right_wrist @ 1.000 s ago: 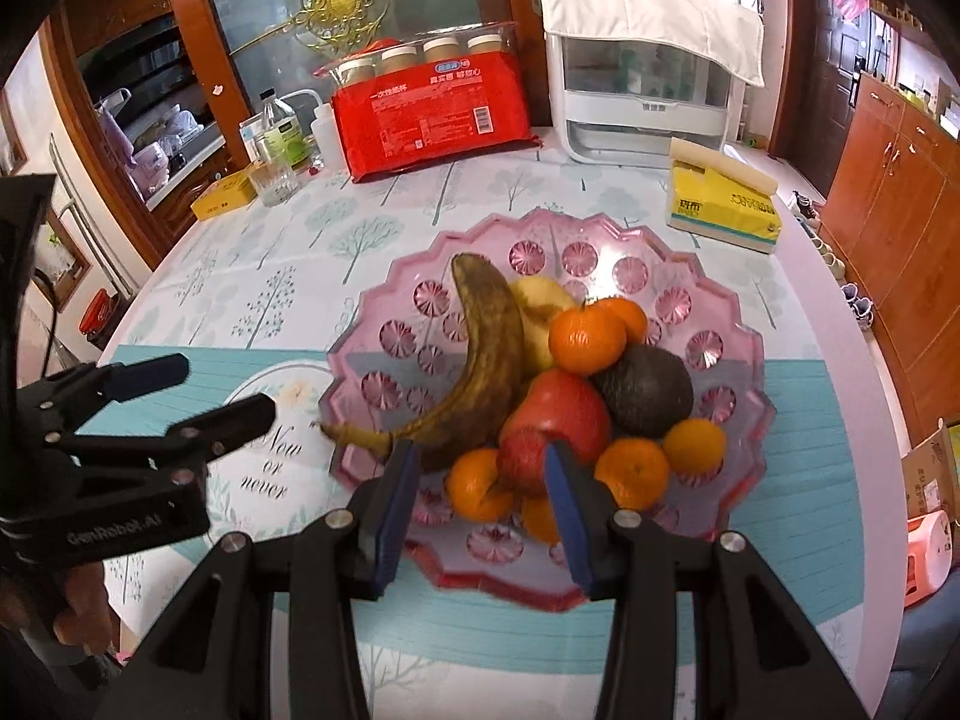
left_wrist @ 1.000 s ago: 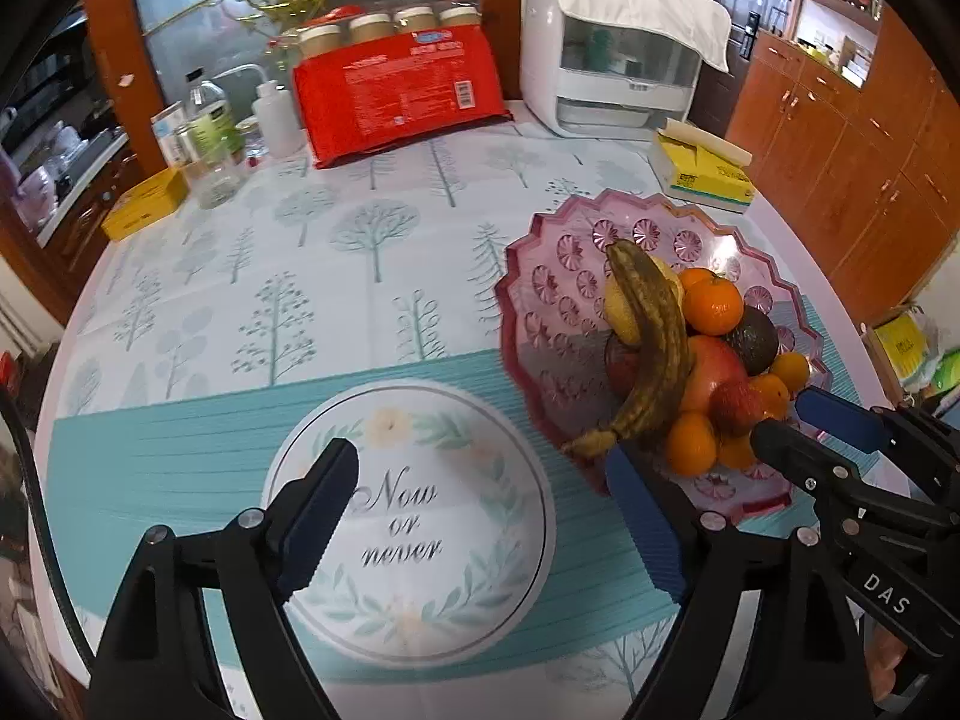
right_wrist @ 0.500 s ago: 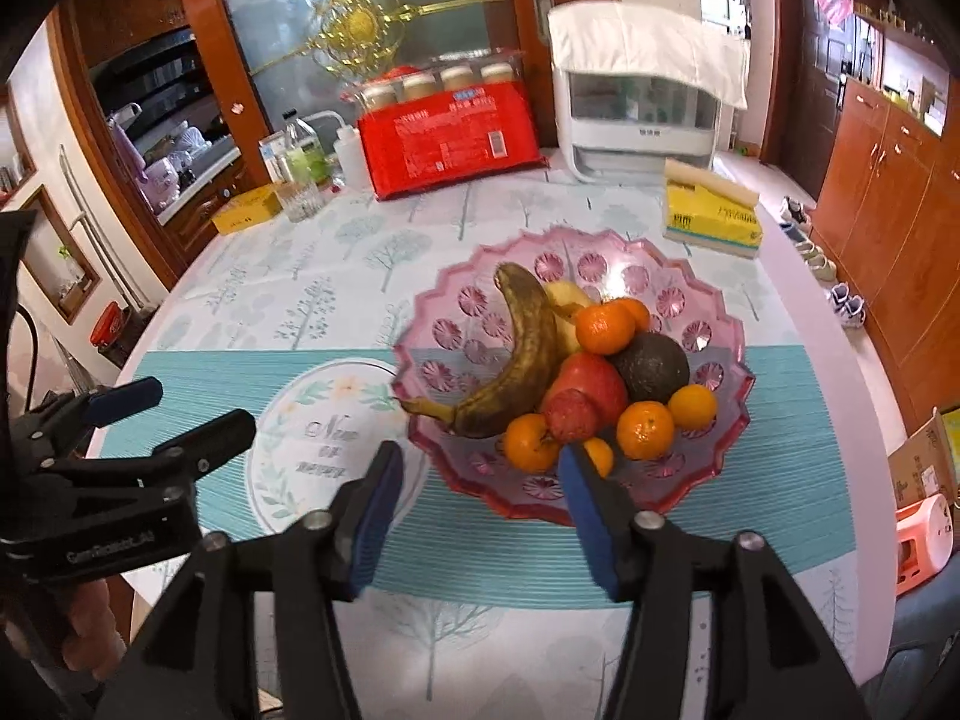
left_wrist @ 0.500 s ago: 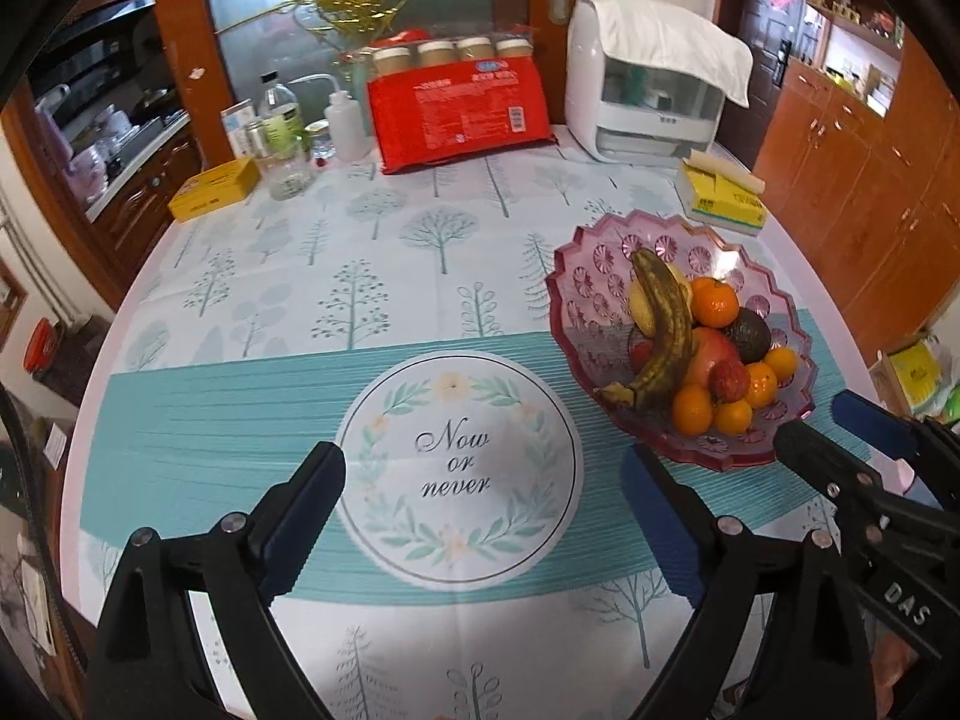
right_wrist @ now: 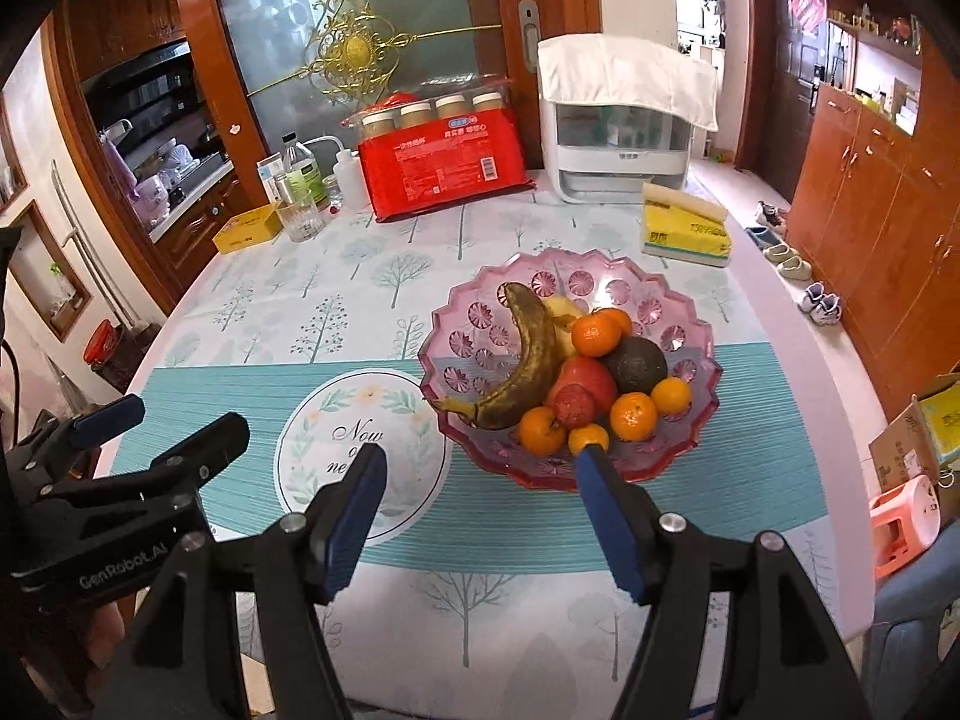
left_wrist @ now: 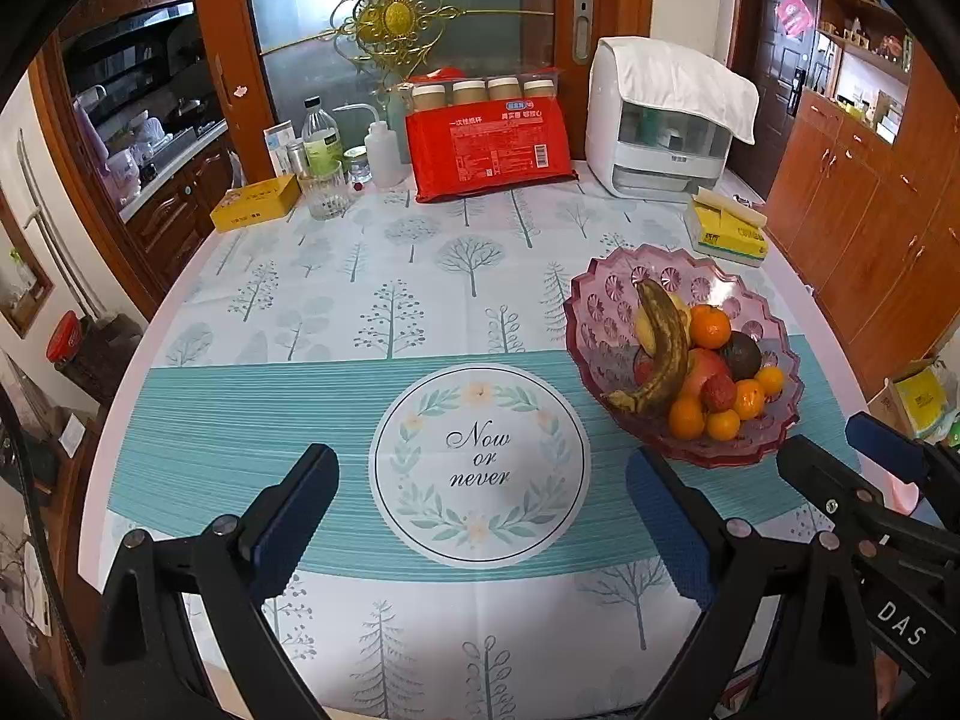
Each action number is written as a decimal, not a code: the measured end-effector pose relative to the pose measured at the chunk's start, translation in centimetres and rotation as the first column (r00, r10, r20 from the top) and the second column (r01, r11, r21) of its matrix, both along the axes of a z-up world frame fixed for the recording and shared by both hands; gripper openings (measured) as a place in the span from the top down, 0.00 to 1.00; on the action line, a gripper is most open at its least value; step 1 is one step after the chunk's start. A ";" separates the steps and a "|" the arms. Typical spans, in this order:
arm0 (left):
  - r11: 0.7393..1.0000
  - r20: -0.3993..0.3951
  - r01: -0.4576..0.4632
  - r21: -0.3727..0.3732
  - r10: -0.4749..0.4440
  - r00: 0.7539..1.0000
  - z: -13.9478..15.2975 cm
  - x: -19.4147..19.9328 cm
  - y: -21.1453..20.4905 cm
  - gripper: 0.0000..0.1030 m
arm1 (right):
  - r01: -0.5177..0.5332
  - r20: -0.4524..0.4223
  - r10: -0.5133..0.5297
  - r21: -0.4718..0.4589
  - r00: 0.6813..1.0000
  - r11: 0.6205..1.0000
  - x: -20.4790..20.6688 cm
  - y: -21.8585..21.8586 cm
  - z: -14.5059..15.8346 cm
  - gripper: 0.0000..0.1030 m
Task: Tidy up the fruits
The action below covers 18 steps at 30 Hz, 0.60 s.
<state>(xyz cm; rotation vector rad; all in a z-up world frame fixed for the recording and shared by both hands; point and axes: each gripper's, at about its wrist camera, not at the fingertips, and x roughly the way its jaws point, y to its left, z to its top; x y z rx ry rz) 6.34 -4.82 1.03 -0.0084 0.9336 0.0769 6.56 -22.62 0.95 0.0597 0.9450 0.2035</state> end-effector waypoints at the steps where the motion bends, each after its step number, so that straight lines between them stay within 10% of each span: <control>1: 1.000 -0.002 0.001 0.002 -0.001 1.000 0.0 -0.1 0.0 0.07 | -0.001 -0.001 0.001 -0.003 1.000 1.000 -0.1 0.1 0.0 0.35; 18: 1.000 -0.020 -0.004 0.007 0.004 1.000 -0.2 -0.4 -0.5 0.07 | -0.016 -0.024 0.016 0.003 1.000 1.000 -0.5 0.3 -0.4 0.35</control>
